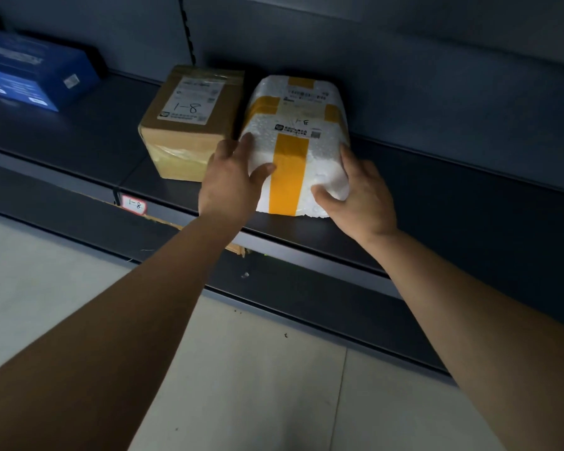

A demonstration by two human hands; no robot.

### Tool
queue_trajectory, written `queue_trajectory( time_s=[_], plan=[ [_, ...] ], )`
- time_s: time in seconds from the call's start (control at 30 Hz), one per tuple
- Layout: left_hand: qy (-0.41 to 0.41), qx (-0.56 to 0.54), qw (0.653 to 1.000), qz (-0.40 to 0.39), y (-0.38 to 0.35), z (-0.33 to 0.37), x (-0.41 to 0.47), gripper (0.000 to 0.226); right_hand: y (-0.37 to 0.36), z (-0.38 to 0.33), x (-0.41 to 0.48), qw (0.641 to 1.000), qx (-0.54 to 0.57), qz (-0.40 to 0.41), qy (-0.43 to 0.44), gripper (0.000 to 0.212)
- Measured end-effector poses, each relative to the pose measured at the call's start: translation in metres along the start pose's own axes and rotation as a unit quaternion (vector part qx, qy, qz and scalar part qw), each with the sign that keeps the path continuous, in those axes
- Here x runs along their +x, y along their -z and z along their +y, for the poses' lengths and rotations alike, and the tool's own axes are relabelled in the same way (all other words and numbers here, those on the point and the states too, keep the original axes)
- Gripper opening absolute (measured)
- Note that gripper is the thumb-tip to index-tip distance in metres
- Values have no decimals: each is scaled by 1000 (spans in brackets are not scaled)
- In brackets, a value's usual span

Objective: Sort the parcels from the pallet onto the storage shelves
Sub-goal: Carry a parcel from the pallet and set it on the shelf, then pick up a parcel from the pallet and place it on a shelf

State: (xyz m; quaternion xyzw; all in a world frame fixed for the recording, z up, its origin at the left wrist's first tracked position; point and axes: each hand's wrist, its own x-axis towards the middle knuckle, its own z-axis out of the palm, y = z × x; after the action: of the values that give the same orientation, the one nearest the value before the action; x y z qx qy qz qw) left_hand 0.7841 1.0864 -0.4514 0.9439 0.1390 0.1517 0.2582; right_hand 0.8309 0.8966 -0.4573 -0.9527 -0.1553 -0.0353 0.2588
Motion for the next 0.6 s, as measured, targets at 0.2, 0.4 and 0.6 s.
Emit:
queue_trajectory(
  time_s=[0.2, 0.4, 0.6],
  plan=[
    [-1, 99, 985, -142, 21, 5, -6, 95, 21, -11, -4, 992, -31, -117, -46, 95],
    [-29, 233, 946, -223, 54, 30, -45, 98, 60, -21, -54, 980, -131, -145, -33, 75],
    [-86, 285, 911, -287, 99, 71, -93, 83, 121, -25, -136, 956, -202, -196, -82, 76]
  ],
)
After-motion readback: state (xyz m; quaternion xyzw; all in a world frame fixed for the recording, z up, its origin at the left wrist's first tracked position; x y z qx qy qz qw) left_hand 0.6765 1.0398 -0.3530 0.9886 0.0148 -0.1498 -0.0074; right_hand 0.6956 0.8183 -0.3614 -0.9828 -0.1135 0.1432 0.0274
